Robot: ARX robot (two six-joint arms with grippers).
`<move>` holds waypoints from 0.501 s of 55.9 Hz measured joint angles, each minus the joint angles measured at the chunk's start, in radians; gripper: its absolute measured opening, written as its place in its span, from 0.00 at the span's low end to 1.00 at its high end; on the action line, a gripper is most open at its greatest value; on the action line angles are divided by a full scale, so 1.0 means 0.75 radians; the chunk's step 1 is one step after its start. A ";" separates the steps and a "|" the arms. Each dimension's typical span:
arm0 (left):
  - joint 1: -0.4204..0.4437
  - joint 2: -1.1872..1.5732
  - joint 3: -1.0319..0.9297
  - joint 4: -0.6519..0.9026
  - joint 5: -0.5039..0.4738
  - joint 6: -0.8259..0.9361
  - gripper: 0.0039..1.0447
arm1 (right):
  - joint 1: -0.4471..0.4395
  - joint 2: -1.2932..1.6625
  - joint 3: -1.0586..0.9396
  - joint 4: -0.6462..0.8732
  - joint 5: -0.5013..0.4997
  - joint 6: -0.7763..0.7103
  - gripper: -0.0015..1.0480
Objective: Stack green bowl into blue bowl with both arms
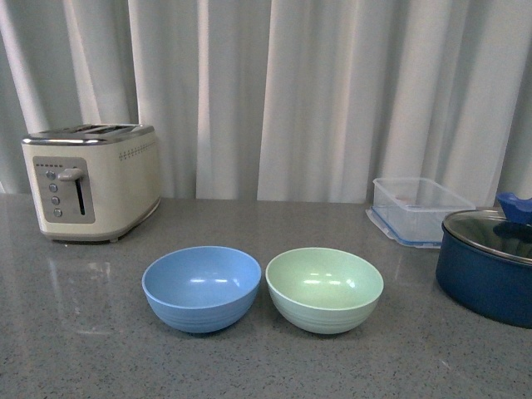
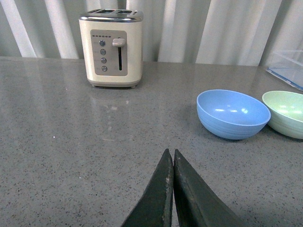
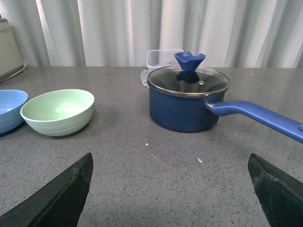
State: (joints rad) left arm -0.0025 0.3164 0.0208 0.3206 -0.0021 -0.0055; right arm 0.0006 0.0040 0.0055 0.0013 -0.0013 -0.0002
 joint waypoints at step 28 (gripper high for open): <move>0.000 -0.184 0.000 -0.185 -0.001 0.000 0.03 | 0.000 0.000 0.000 0.000 0.000 0.000 0.90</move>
State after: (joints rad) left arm -0.0025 0.1783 0.0208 0.1822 -0.0025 -0.0055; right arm 0.0006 0.0040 0.0055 0.0013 -0.0013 -0.0002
